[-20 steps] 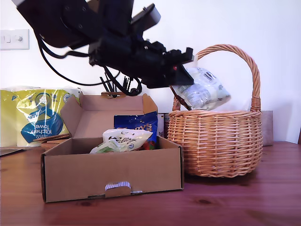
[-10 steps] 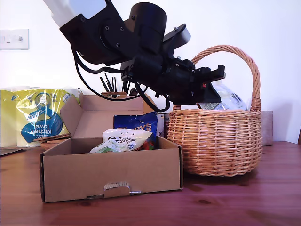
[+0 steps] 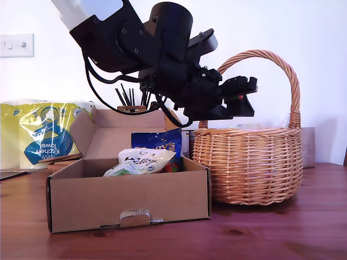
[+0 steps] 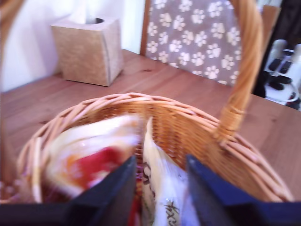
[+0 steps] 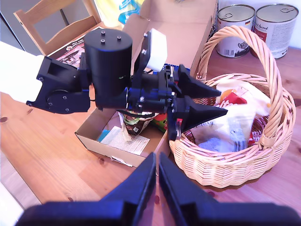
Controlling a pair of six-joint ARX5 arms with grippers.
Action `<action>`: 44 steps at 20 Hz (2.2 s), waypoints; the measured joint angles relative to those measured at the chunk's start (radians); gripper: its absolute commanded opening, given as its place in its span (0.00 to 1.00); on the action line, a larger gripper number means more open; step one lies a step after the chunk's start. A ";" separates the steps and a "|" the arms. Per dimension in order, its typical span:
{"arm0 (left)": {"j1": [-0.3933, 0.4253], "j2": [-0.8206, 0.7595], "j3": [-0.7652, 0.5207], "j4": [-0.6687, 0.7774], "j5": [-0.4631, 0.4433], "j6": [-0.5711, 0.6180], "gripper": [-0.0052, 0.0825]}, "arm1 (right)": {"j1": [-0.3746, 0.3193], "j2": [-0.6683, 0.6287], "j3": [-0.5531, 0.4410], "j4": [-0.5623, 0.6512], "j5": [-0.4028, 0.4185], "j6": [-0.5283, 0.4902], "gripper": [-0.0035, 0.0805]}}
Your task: Move the bags of Easter eggs from the cardboard box on the left into the woven basket on the right side.
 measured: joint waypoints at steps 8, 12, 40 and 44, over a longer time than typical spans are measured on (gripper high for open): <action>0.000 -0.064 0.070 -0.270 -0.022 0.099 0.03 | 0.000 0.000 0.000 0.018 0.000 -0.002 0.03; 0.001 -0.233 0.070 -0.439 -0.012 0.124 0.04 | 0.000 -0.006 0.000 0.023 0.014 -0.003 0.03; 0.384 -0.711 -0.333 -0.747 0.125 0.262 0.84 | 0.000 -0.177 -0.071 0.054 0.071 -0.003 0.03; 0.373 -0.591 -0.333 -0.678 0.127 0.251 0.93 | 0.000 -0.177 -0.071 0.067 0.071 -0.003 0.03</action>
